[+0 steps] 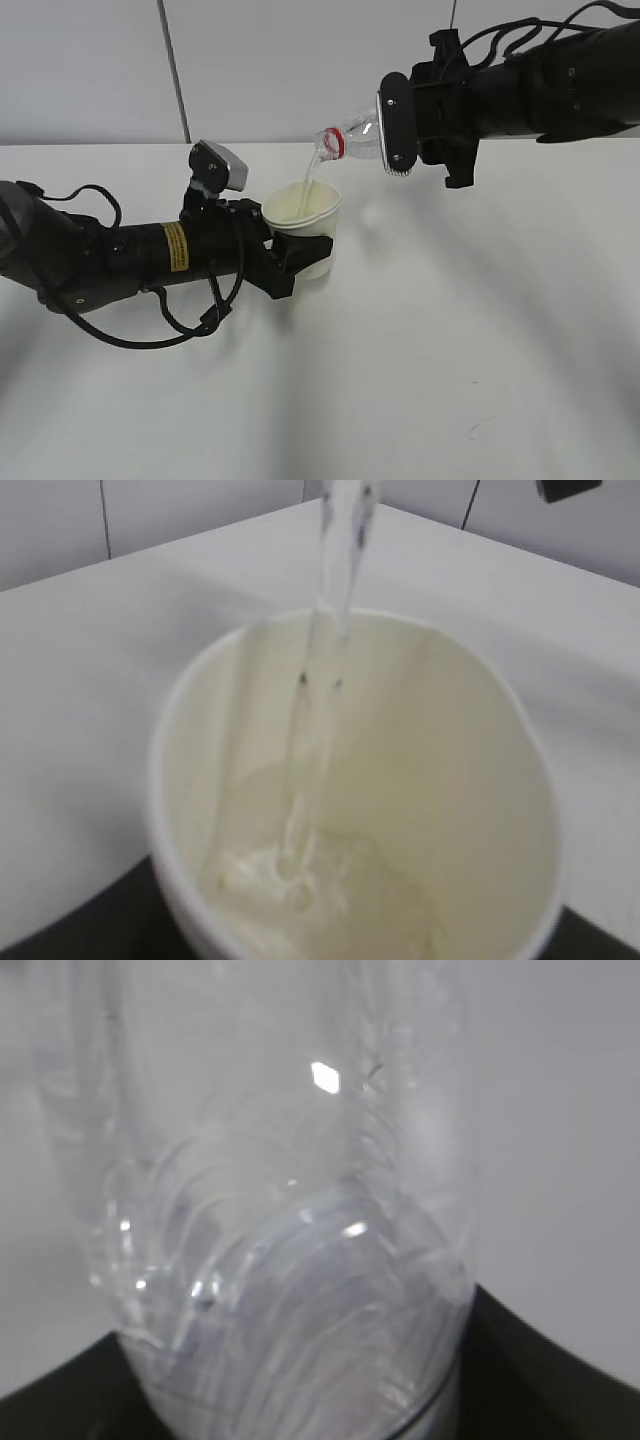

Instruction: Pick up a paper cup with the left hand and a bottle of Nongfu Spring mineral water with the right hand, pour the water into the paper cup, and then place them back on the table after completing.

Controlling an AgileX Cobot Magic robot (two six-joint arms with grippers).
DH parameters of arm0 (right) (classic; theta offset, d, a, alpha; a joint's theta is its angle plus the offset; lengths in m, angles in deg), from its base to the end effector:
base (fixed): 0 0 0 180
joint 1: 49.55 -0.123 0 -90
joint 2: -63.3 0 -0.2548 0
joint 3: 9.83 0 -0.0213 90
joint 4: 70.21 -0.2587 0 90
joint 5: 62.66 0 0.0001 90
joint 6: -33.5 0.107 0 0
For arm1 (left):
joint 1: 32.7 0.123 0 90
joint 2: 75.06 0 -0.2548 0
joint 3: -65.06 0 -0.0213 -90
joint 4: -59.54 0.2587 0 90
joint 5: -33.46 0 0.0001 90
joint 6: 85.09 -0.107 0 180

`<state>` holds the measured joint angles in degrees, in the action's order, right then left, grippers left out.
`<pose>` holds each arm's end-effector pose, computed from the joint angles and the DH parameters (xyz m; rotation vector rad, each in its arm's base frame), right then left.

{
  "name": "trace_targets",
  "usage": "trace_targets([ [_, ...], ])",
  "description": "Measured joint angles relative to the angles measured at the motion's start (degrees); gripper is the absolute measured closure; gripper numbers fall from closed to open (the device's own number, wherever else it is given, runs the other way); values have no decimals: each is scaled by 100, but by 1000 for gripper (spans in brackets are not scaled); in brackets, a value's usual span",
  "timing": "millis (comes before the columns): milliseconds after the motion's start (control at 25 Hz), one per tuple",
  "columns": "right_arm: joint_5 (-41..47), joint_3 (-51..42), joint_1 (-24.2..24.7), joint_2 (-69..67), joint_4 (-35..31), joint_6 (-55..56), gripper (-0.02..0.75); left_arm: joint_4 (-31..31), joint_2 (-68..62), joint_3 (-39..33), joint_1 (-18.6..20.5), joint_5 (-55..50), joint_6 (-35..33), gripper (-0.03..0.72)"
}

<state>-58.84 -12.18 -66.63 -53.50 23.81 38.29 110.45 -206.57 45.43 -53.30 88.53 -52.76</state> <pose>0.4272 0.1237 0.1915 -1.7217 1.3435 -0.8179 0.3415 -0.2011 0.0705 0.8422 1.7208 -0.8628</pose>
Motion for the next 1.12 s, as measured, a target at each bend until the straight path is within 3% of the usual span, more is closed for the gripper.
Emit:
trace_targets([
  [1120,8,0,0,0,13,413,290,-120,-7,0,0,-25,0,289],
])
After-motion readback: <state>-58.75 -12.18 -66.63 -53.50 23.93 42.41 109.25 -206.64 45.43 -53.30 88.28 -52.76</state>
